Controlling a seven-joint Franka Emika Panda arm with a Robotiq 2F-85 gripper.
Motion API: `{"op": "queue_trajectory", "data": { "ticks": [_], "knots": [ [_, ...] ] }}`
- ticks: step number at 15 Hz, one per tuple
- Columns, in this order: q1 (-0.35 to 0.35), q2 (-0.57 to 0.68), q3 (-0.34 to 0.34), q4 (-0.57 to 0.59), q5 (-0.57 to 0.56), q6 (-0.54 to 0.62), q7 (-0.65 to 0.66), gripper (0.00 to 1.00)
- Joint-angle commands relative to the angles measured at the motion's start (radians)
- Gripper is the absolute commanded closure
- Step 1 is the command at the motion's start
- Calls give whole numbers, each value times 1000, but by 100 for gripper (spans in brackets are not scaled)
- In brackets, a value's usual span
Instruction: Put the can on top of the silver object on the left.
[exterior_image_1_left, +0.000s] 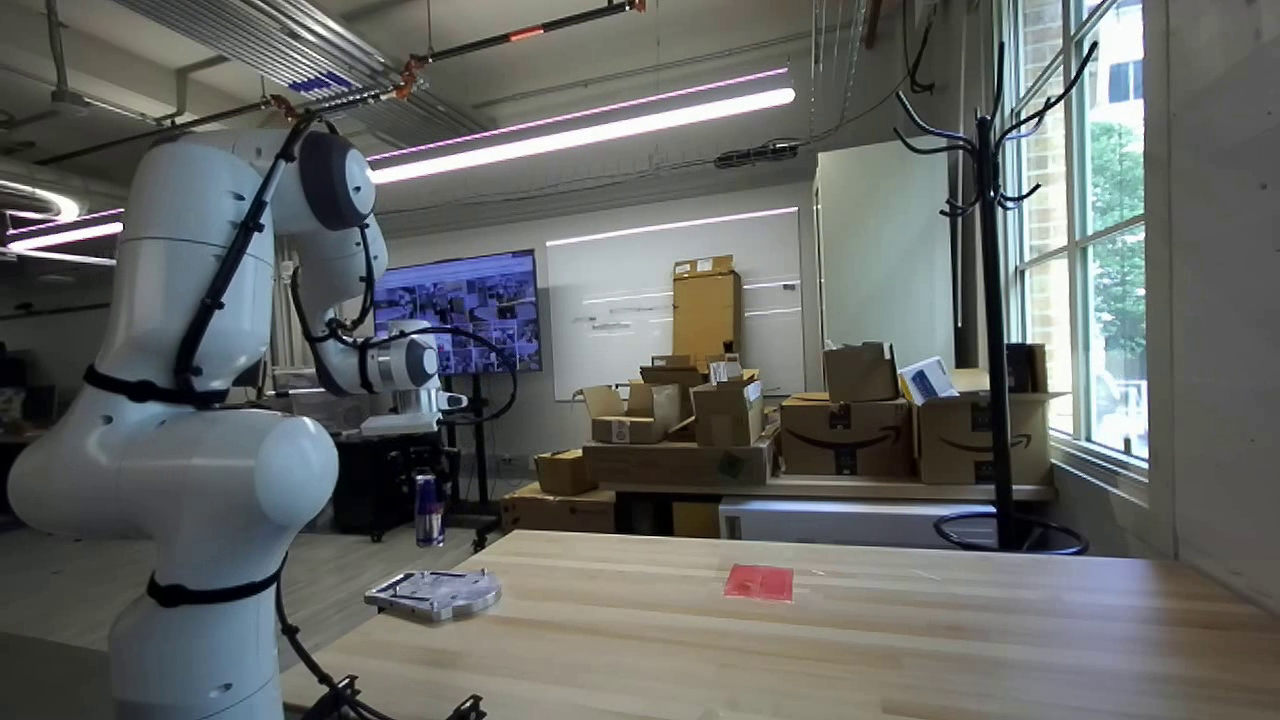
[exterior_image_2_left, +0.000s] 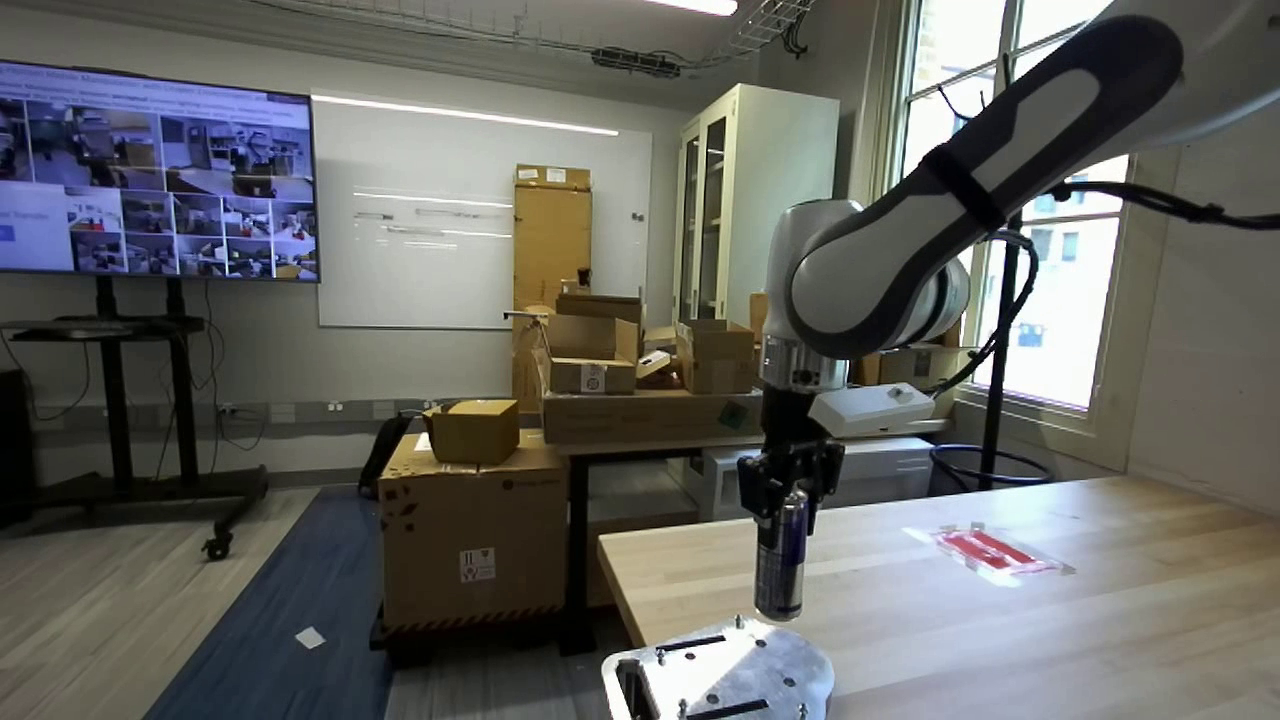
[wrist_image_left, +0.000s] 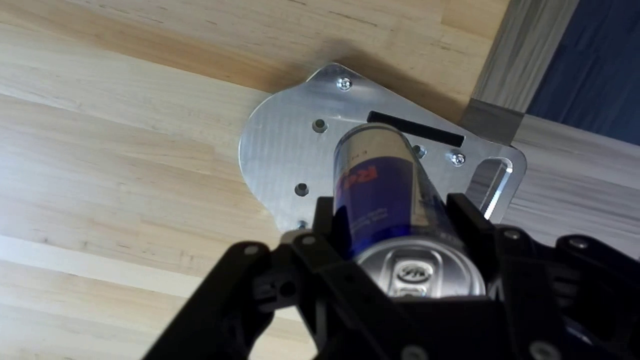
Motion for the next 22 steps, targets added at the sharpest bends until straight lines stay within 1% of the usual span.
{"op": "queue_trajectory", "data": {
  "ticks": [1, 5, 12, 22],
  "knots": [
    [8, 55, 8, 37, -32, 56, -8, 66],
    [18, 123, 1, 72, -51, 100, -11, 66],
    [32, 231, -19, 168, -90, 95, -1, 66],
    [31, 369, -32, 276, -75, 85, -17, 66]
  ]
}}
